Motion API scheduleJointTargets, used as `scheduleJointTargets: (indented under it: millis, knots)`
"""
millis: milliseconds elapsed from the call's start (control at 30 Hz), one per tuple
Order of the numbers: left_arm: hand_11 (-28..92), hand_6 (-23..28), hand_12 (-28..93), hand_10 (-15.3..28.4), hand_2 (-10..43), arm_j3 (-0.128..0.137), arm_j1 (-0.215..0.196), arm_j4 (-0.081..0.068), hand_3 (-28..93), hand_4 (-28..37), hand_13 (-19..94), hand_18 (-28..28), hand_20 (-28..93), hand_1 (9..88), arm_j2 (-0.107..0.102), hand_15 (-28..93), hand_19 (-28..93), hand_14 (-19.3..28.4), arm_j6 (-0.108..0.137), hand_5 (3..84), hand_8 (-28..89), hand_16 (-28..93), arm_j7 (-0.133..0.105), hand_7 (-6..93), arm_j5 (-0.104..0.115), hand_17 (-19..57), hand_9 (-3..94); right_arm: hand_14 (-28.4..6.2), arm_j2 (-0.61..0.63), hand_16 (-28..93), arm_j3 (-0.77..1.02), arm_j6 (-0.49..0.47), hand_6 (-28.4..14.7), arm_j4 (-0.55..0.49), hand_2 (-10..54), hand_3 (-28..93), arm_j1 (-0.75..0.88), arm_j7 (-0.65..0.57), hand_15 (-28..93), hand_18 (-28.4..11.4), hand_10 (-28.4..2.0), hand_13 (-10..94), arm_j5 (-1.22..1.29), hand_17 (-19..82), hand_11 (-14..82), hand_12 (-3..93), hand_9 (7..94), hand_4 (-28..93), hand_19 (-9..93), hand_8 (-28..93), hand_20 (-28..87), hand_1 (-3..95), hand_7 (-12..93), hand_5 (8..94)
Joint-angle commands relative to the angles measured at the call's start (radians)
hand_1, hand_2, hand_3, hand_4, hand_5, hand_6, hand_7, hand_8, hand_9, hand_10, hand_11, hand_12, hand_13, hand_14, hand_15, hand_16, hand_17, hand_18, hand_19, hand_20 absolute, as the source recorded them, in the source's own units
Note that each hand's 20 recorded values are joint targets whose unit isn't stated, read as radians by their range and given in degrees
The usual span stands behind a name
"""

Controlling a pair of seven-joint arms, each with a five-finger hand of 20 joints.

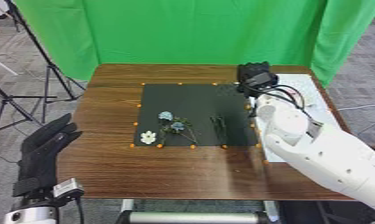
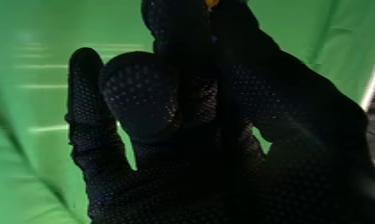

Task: Arrange flowers

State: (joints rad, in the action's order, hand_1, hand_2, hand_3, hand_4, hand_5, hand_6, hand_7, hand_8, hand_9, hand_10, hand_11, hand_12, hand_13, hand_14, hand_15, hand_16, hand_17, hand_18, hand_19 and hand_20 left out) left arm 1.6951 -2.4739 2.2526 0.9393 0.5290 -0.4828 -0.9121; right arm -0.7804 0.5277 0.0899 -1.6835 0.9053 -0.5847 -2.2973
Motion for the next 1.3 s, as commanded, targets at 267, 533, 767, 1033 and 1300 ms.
scheduleJointTargets:
  millis: [267, 533, 767, 1033, 1300]
  knots:
    - [38, 10.7, 7, 19.9, 2.9, 0.007, 0.0, 0.003, 83, -19.5, 26, 21.6, 5, 26.1, 0.001, 66, 58, 27.3, -0.016, 40.9, -11, -17, 0.019, 16.1, -0.01, -9.8, 34.8, -4.9, -0.17, 20, -0.036, -0.03, 0.4, -0.027, -7.8, 76, 0.059, 0.065, 69, -20.3, -6.7, 79, -0.044, 23, 26.3, 29.1, 90.2, -28, 84, 2, 5, 53.0, 23, 81.3]
    - [38, 10.7, 7, 20.0, 2.9, 0.006, 0.006, -0.001, 83, -19.4, 26, 21.6, 5, 26.1, 0.004, 66, 58, 27.2, -0.024, 41.0, -11, -17, 0.022, 16.1, -0.013, -9.7, 34.8, -4.9, -0.242, 20, -0.023, -0.051, 0.4, 0.018, -7.8, 77, 0.093, 0.078, 69, -20.4, -6.8, 79, -0.072, 23, 26.4, 29.0, 90.2, -28, 84, 2, 5, 52.8, 23, 81.3]
    - [38, 10.7, 7, 19.9, 2.9, 0.002, 0.015, -0.005, 83, -19.3, 26, 21.6, 5, 26.1, 0.005, 66, 58, 27.3, -0.028, 41.0, -11, -17, 0.025, 16.2, -0.015, -9.8, 34.8, -5.0, -0.321, 20, 0.04, -0.102, 0.4, 0.057, -7.8, 77, 0.141, 0.101, 69, -20.4, -7.1, 79, -0.118, 23, 26.4, 28.7, 90.1, -28, 84, 2, 5, 52.7, 23, 81.2]
    - [38, 10.7, 7, 19.9, 2.8, 0.01, 0.015, -0.005, 83, -19.3, 26, 21.6, 5, 26.2, 0.009, 66, 58, 27.4, -0.033, 41.1, -11, -17, 0.032, 16.2, -0.019, -9.8, 34.8, -5.0, -0.351, 20, 0.045, -0.12, 0.3, 0.075, -7.7, 77, 0.149, 0.092, 69, -20.4, -7.3, 78, -0.115, 23, 26.6, 28.7, 89.7, -28, 84, 2, 5, 52.7, 23, 81.0]
    - [38, 10.8, 7, 19.9, 2.8, 0.005, 0.025, -0.008, 83, -19.2, 26, 21.6, 5, 26.2, 0.01, 66, 58, 27.4, -0.041, 41.2, -11, -17, 0.038, 16.0, -0.023, -9.8, 34.9, -5.2, -0.375, 20, 0.069, -0.153, 0.3, 0.085, -7.8, 77, 0.172, 0.098, 69, -20.3, -7.3, 78, -0.142, 22, 26.3, 28.7, 89.6, -28, 84, 2, 5, 52.6, 23, 80.7]
